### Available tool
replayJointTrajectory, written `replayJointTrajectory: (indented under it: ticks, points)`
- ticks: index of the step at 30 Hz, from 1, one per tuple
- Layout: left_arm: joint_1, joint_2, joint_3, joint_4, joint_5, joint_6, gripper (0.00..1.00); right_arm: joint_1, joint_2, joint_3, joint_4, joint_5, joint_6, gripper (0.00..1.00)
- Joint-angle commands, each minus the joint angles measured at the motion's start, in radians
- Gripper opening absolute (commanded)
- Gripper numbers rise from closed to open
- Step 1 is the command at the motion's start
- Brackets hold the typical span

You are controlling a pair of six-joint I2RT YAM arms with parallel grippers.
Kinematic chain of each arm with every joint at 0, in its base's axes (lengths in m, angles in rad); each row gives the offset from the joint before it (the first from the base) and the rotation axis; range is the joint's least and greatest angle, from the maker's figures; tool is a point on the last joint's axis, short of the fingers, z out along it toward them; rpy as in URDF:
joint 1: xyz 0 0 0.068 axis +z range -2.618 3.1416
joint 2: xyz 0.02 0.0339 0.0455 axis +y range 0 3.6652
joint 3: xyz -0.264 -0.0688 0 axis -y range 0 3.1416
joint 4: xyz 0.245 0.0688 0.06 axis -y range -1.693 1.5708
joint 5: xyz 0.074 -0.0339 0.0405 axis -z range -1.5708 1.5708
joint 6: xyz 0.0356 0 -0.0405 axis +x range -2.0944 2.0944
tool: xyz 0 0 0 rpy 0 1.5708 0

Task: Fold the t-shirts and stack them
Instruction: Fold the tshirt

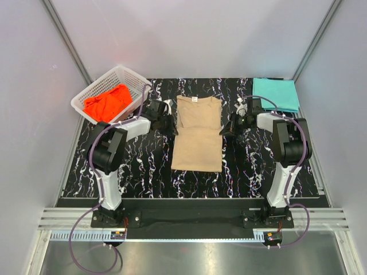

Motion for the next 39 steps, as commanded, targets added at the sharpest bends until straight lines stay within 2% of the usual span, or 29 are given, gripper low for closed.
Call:
replayJointTrajectory:
  ticks: [1, 3, 4, 5, 10, 18, 23, 29, 39]
  points:
    - [0.018, 0.02, 0.03, 0.05, -0.036, -0.016, 0.01, -0.002, 0.012, 0.049, 0.047, 0.005, -0.005, 0.07]
    - [0.02, 0.038, 0.042, 0.043, -0.037, -0.013, 0.06, -0.002, 0.043, 0.074, 0.035, 0.008, -0.005, 0.13]
    - [0.02, 0.045, 0.048, 0.04, -0.03, -0.012, 0.2, -0.002, 0.051, 0.078, 0.032, 0.011, -0.004, 0.21]
    - [0.02, 0.049, 0.056, 0.037, -0.027, -0.009, 0.28, -0.004, 0.058, 0.084, 0.03, 0.015, -0.004, 0.24]
    - [0.021, 0.028, 0.055, 0.003, -0.027, 0.013, 0.5, -0.002, 0.011, 0.081, -0.004, 0.063, 0.001, 0.47]
    - [0.021, -0.181, -0.062, -0.098, -0.125, -0.035, 0.54, -0.001, -0.193, 0.005, -0.229, 0.209, 0.07, 0.56]
    - [0.002, -0.293, -0.247, -0.039, -0.001, -0.096, 0.54, 0.022, -0.353, -0.152, -0.298, 0.238, 0.116, 0.59]
    - [-0.092, -0.348, -0.379, -0.007, 0.018, -0.11, 0.55, 0.031, -0.485, -0.334, -0.256, 0.21, 0.142, 0.63]
    - [-0.121, -0.363, -0.482, -0.013, -0.085, -0.145, 0.53, 0.125, -0.449, -0.462, -0.127, 0.154, 0.19, 0.61]
